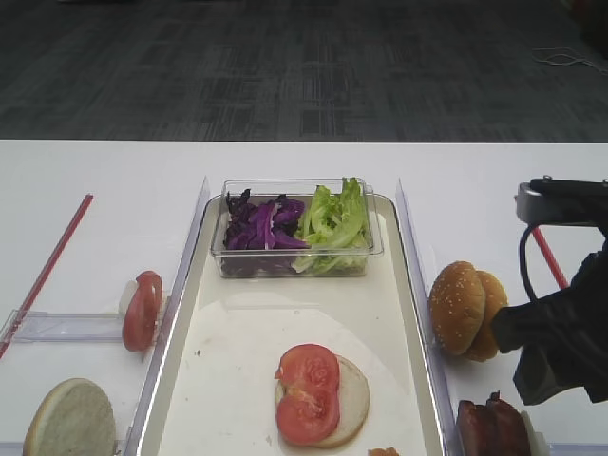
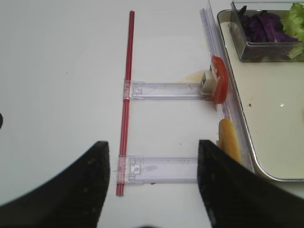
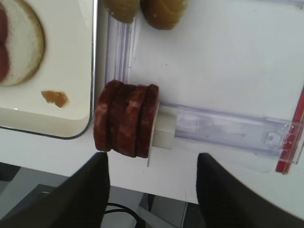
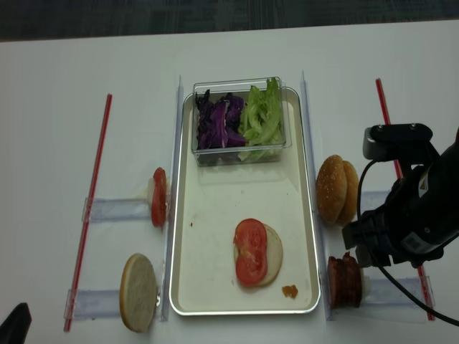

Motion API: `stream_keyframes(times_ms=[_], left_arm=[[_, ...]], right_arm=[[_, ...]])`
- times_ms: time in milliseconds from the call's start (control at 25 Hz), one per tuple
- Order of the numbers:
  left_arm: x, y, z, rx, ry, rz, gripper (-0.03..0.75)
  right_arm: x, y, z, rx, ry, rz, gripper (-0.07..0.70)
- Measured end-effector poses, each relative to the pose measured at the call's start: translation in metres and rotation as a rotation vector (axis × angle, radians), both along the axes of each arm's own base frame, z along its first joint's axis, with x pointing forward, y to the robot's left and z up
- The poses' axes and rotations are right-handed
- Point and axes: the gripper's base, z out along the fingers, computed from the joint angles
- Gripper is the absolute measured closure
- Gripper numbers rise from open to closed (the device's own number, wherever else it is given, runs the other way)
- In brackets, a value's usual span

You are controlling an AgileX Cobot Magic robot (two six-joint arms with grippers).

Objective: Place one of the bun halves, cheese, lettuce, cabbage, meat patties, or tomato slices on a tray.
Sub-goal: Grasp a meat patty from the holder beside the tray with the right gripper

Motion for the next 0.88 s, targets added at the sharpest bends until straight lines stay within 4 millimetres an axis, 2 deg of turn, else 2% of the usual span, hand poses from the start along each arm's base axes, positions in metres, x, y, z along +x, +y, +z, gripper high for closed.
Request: stream_keyframes(times_ms=[200, 440, 880], left_arm=[[0.000, 0.000, 0.000, 0.000, 0.000, 0.000, 0.295], [0.000, 0.000, 0.000, 0.000, 0.000, 0.000, 0.295], [0.000, 0.000, 0.000, 0.000, 0.000, 0.000, 0.295]], right_arm=[[-0.002, 0.008, 0.000, 0.011, -0.016, 0.008, 0.213], [-0.004, 0.016, 0.001, 0.030, -0.024, 0.014, 0.248], [-0.006, 0.038, -0.017, 0.010, 0.046, 0.076, 0.251]])
